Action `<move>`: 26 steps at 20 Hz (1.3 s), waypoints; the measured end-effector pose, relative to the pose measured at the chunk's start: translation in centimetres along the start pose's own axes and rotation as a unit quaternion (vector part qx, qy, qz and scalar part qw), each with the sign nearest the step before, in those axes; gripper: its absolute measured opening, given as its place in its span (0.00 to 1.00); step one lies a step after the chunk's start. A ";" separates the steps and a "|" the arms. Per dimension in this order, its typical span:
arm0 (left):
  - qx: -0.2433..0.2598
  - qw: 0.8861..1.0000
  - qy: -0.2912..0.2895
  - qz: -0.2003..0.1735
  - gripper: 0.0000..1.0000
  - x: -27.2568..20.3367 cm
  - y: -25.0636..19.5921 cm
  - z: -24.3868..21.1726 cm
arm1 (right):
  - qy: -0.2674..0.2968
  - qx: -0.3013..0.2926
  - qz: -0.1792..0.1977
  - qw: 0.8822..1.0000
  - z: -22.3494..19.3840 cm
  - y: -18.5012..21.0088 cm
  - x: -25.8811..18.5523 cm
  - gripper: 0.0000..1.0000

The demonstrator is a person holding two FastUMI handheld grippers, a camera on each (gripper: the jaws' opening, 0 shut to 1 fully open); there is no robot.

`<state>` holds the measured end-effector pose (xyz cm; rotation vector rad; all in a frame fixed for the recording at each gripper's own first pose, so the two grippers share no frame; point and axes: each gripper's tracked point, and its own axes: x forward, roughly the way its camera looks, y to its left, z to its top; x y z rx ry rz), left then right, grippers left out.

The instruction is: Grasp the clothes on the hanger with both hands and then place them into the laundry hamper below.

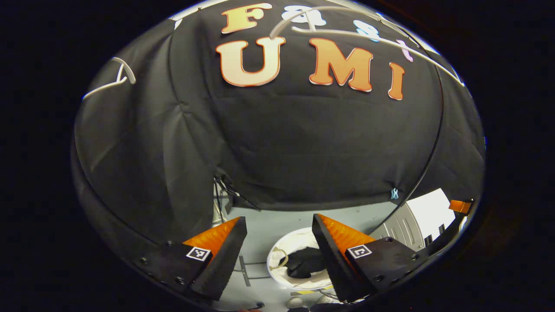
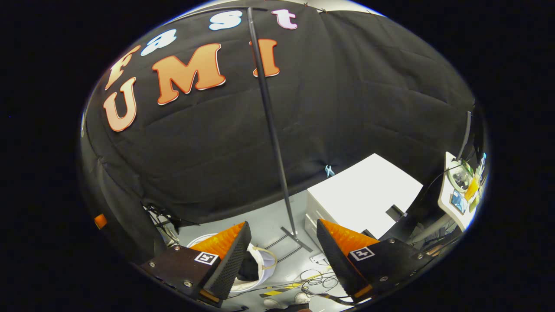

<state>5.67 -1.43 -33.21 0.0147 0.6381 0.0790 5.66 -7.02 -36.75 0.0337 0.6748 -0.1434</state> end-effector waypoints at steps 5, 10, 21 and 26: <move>-0.011 0.996 -0.085 0.021 0.98 -6.4 -0.2 6.6 | -0.056 -0.006 0.005 0.998 6.6 -3.6 -3.4 0.94; -0.016 0.988 -0.152 0.023 0.98 -13.1 -3.3 11.8 | -0.130 -0.015 0.022 0.991 15.1 -7.1 -7.6 0.94; -0.036 0.962 -0.270 0.022 0.99 -26.6 -9.3 19.0 | -0.234 -0.049 0.086 0.967 23.8 -10.7 -18.3 0.94; -0.042 0.949 -0.309 0.045 0.96 -31.2 -8.7 20.6 | -0.266 -0.057 0.124 0.954 25.7 -9.8 -22.1 0.94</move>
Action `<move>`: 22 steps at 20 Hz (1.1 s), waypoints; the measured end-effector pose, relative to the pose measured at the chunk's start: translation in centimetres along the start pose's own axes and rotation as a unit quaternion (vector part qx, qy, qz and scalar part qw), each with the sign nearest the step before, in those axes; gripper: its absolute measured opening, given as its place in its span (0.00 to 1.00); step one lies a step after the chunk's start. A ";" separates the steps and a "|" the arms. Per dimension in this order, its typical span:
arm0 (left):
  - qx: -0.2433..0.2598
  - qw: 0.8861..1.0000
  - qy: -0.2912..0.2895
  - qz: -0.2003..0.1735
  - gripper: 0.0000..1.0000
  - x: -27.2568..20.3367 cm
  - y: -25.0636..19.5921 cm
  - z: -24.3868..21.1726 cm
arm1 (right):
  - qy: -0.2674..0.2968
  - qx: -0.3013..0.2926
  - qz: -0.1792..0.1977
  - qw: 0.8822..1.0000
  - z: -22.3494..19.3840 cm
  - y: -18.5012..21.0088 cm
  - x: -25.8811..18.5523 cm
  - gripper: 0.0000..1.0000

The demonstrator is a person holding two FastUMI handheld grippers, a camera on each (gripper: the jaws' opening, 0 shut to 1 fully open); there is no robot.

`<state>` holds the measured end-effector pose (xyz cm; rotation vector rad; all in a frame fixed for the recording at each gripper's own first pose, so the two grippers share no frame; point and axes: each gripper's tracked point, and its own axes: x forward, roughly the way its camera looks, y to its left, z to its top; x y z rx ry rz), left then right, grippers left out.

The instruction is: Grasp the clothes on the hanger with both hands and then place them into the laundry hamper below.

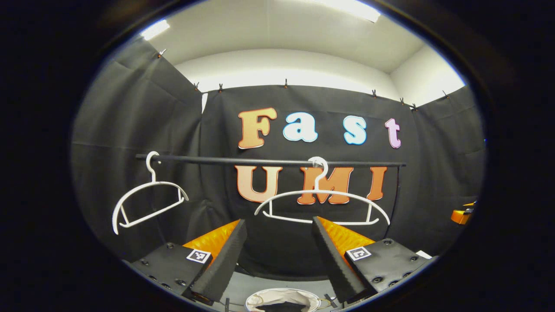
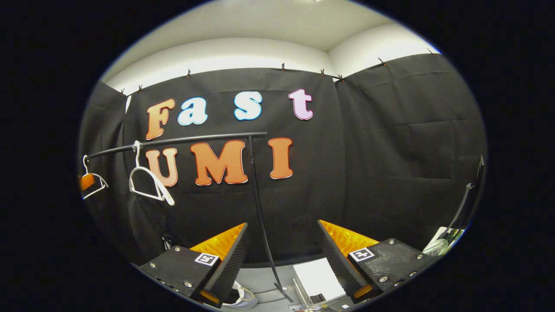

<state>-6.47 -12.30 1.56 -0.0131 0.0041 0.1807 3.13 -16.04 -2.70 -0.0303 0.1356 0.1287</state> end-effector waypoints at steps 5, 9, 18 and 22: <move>-0.005 1.000 -0.017 0.024 0.98 -2.2 1.8 1.8 | -0.031 -0.010 0.031 0.999 2.4 2.1 -1.6 0.94; -0.002 0.999 -0.026 0.043 0.94 -2.8 4.0 2.6 | -0.053 -0.018 0.047 0.997 3.7 3.9 -2.2 0.94; 0.018 0.998 -0.024 0.049 0.93 -1.3 6.6 2.4 | -0.056 -0.022 0.050 0.997 3.3 6.6 -1.3 1.00; 0.022 0.999 -0.028 0.039 0.95 -0.1 7.2 2.3 | -0.056 -0.020 0.042 0.997 3.4 7.6 -0.9 1.00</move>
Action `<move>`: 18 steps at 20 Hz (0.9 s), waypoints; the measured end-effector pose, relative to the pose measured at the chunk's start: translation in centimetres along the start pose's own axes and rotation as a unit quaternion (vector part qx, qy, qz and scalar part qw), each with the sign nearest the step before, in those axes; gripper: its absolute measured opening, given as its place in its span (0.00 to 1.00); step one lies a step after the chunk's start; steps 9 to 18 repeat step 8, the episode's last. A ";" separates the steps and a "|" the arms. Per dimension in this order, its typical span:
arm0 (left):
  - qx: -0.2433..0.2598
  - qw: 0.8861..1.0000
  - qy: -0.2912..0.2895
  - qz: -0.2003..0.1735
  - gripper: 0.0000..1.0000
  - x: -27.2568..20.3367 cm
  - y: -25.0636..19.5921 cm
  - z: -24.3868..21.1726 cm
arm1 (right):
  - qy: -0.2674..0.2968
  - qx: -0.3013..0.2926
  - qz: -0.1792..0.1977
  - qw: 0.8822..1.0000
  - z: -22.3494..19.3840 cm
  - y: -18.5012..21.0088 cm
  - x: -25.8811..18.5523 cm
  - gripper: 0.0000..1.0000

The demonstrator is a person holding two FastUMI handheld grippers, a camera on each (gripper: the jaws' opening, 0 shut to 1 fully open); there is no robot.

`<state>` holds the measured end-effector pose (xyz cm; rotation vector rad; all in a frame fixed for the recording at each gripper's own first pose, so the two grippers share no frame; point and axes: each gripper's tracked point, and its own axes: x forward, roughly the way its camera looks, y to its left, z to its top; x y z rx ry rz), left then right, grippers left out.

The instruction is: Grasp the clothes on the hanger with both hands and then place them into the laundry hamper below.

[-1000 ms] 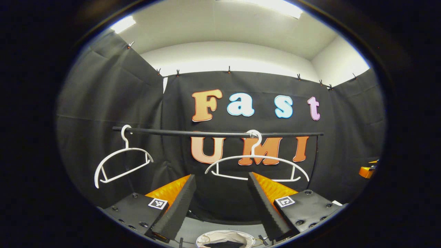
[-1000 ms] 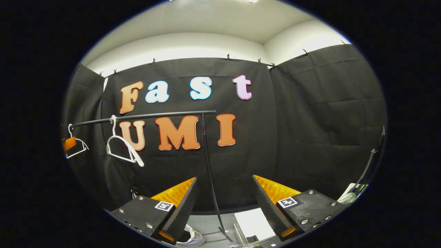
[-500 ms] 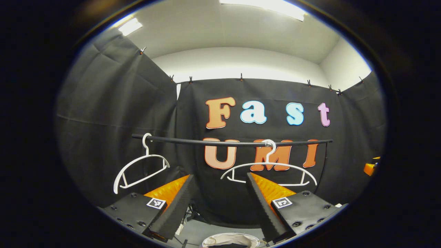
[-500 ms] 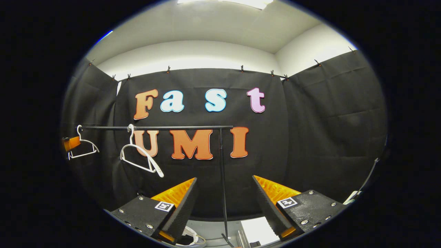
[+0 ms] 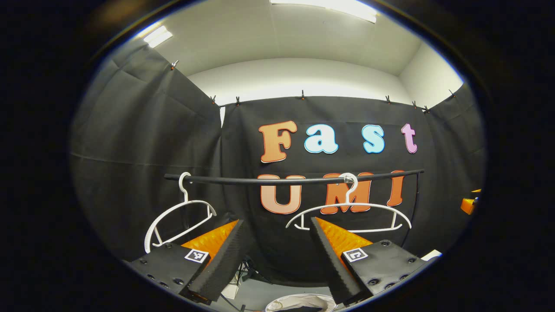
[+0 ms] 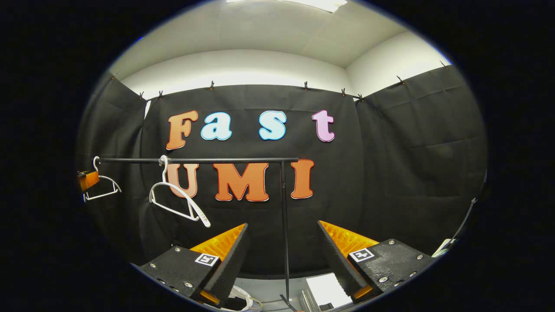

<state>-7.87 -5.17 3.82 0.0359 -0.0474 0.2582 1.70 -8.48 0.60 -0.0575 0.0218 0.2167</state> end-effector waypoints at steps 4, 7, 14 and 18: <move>-0.003 1.000 -0.006 -0.006 0.99 1.0 0.9 0.0 | -0.001 -0.007 -0.004 1.000 0.0 1.4 0.5 0.93; -0.008 1.000 -0.005 -0.011 0.94 1.6 1.7 -0.4 | -0.003 -0.008 -0.004 1.000 0.0 2.7 0.7 0.94; -0.007 1.000 -0.005 -0.011 0.96 1.9 2.0 -0.6 | -0.004 -0.007 -0.005 1.000 -0.1 3.0 0.7 0.94; -0.007 1.000 -0.005 -0.011 0.96 1.9 2.0 -0.6 | -0.004 -0.007 -0.005 1.000 -0.1 3.0 0.7 0.94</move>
